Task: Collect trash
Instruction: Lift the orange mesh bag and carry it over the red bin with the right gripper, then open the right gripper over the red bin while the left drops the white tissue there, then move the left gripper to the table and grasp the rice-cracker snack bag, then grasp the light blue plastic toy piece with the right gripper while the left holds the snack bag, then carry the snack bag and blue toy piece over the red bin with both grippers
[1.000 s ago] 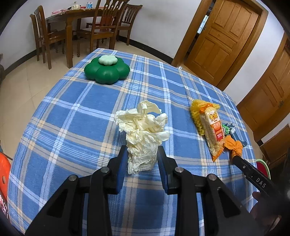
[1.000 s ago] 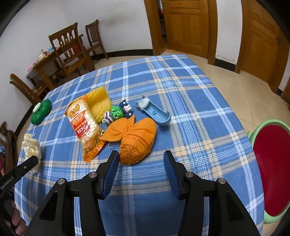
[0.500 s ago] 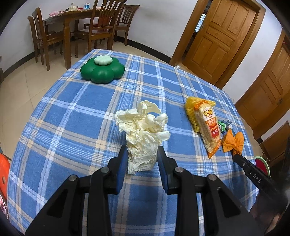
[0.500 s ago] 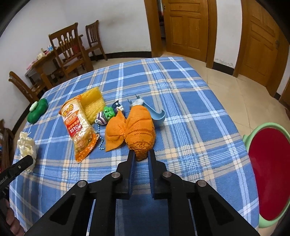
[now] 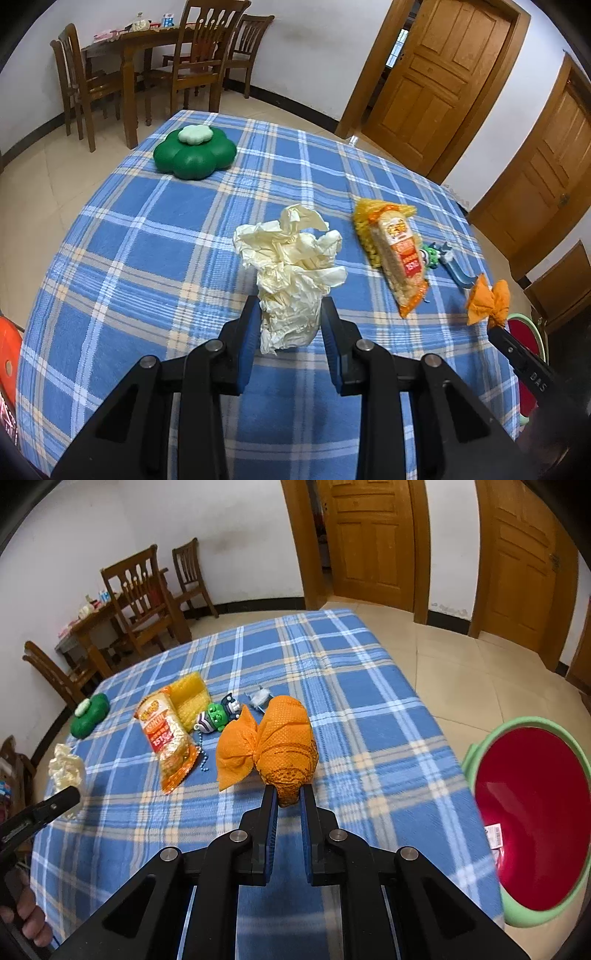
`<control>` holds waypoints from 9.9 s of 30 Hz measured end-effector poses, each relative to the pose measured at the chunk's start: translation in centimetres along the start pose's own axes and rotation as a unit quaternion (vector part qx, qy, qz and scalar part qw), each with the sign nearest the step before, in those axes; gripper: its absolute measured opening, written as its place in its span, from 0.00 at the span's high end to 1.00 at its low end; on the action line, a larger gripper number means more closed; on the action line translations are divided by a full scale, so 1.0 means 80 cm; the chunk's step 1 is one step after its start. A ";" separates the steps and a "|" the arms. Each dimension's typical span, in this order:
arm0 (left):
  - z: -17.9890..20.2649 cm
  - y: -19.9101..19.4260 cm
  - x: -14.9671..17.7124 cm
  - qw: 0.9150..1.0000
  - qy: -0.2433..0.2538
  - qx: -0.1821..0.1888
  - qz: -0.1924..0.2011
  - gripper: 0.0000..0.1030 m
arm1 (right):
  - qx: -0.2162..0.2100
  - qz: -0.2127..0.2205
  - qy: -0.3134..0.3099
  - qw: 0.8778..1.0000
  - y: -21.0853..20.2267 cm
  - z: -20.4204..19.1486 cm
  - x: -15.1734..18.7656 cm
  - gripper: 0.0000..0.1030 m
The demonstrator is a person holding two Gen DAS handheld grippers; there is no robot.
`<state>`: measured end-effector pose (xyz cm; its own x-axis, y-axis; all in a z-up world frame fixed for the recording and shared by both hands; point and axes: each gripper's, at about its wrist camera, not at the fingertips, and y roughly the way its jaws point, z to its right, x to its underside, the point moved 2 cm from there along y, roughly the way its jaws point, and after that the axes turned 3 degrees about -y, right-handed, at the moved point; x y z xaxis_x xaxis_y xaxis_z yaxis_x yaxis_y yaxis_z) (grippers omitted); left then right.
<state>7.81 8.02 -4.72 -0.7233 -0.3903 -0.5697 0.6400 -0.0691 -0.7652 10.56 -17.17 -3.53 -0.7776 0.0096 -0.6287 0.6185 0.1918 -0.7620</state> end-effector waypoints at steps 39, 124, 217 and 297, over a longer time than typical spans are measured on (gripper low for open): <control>0.142 -0.038 0.034 0.990 0.091 0.104 -0.038 0.68 | 0.050 0.113 0.112 0.986 -0.153 0.134 0.041 0.89; 0.423 0.027 0.138 0.932 0.288 0.185 -0.118 0.45 | 0.114 0.102 0.279 0.948 -0.171 0.329 0.135 0.74; 0.102 0.086 -0.038 0.999 0.014 0.005 -0.035 0.56 | -0.008 0.018 0.068 0.997 -0.030 0.092 -0.019 0.60; 0.066 0.012 -0.010 0.993 0.008 0.100 -0.059 0.63 | -0.017 0.035 0.074 0.997 -0.021 0.081 -0.017 0.82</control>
<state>10.40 3.40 -3.42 -0.7988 -0.3540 -0.4863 0.5889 -0.2954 -0.7523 11.27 -23.86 -2.40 -0.7419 0.1680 -0.6491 0.6701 0.2185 -0.7094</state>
